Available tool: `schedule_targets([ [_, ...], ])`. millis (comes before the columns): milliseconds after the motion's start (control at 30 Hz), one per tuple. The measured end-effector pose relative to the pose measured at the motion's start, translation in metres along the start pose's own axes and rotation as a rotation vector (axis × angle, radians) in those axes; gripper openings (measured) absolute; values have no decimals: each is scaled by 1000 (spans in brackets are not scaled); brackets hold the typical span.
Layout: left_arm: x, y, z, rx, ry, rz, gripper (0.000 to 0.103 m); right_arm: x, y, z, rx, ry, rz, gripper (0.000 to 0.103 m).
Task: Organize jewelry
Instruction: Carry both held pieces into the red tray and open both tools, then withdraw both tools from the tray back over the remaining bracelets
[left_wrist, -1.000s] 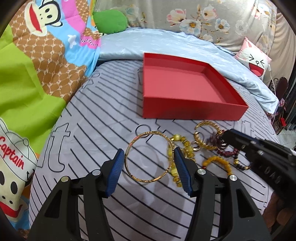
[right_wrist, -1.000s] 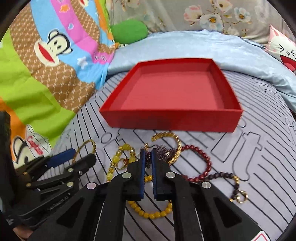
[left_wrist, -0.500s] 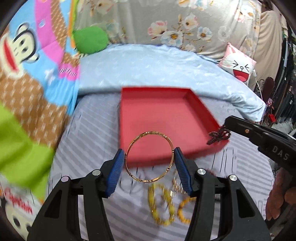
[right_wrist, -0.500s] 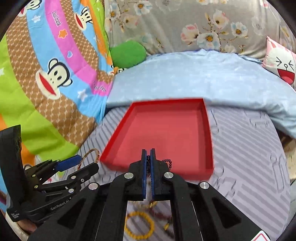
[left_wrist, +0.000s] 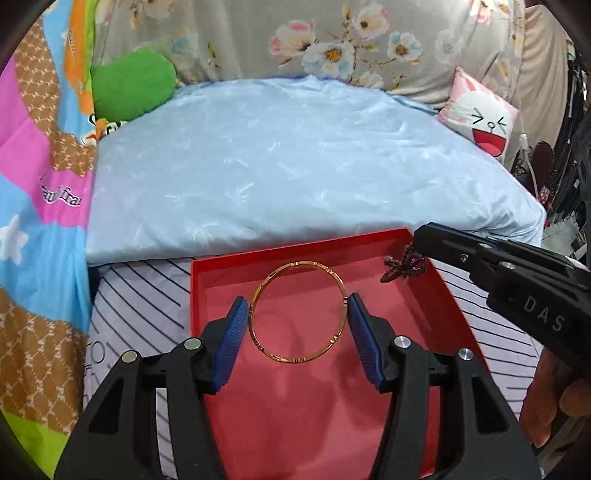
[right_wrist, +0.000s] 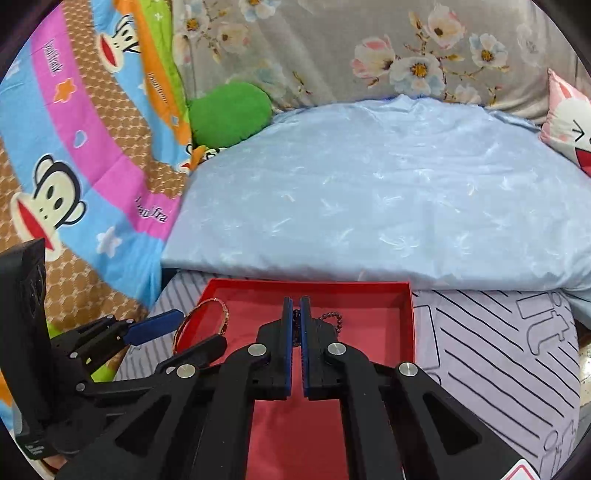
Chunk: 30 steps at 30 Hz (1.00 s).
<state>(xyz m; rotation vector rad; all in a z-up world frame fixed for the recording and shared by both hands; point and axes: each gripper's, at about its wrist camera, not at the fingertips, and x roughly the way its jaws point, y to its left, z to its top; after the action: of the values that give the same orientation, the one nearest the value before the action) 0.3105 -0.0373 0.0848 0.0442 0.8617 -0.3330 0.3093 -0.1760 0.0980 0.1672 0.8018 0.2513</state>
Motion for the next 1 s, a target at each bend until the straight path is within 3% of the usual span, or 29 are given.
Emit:
schedule_targets([
  [200,45,5,3,-18,92,14,53,46,-18,-2,-1,97,-52,4],
  [467,58,9,-1,-17,110,49,53,62,-31,-17,18,166,-78,6],
  [533,59,9,-2,-24,112,56,53,59,-30,-20,3,163,-98,10],
  [600,59,10,-1,-28,106,64,57,53,-31,-22,2,152,-100,21],
  [667,54,12,-1,-32,90,89,69,44,-32,-22,11,134,-98,31],
  [1000,-14,4,-15,-25,-8,86,73,-43,-24,-42,22,31,-63,40],
])
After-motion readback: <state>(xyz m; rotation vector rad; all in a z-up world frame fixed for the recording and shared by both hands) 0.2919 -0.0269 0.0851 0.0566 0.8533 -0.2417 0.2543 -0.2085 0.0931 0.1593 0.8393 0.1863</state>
